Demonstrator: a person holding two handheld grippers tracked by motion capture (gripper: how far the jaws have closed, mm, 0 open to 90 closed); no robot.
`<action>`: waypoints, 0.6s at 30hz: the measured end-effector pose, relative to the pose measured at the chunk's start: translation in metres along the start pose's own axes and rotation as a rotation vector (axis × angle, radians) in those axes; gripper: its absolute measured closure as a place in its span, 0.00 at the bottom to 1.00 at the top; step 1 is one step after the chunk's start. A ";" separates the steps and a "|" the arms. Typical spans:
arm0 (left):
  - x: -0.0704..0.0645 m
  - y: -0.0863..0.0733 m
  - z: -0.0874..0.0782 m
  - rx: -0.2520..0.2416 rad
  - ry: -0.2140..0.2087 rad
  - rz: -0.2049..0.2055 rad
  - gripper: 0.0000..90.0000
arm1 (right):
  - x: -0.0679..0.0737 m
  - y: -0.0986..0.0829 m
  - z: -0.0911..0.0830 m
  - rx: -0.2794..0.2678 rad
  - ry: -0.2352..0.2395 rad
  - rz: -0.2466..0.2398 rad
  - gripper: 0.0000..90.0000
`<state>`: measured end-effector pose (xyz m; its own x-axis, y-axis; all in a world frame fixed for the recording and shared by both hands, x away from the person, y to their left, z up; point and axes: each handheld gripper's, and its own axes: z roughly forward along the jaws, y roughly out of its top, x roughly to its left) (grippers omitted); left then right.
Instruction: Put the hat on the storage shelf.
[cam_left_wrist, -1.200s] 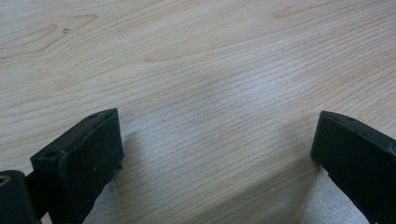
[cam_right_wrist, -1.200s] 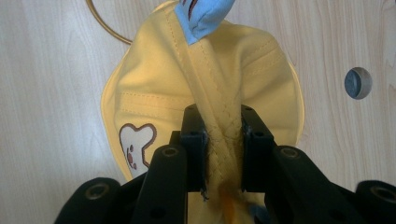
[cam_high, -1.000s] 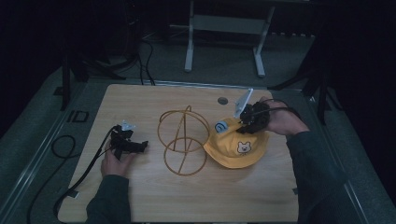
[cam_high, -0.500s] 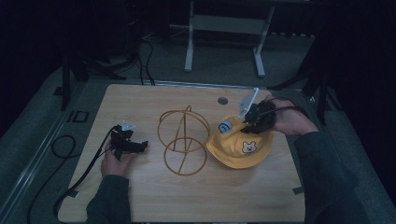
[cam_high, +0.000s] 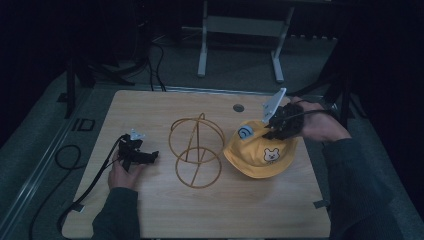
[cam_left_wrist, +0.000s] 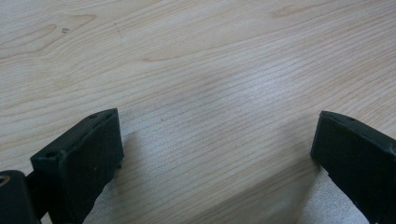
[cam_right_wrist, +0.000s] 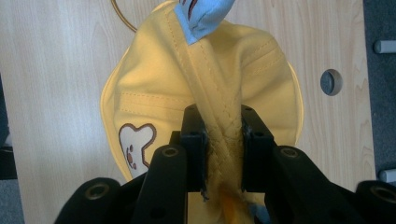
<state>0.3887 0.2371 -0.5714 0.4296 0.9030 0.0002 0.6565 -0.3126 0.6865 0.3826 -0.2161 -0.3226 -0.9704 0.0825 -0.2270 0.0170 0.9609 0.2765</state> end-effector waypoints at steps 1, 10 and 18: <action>0.000 0.000 0.000 0.000 0.000 0.000 0.02 | 0.000 0.000 0.000 0.000 0.000 0.000 0.84; 0.000 0.000 0.000 0.000 -0.001 0.001 0.02 | -0.003 -0.005 -0.015 -0.027 -0.017 0.012 0.84; 0.000 0.000 0.000 -0.002 -0.002 -0.002 0.02 | -0.005 -0.005 -0.025 -0.044 -0.022 0.015 0.84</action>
<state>0.3884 0.2368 -0.5715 0.4295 0.9031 -0.0020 0.6559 -0.3104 0.6881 0.3816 -0.2280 -0.3000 -0.9644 0.1036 -0.2432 0.0209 0.9471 0.3203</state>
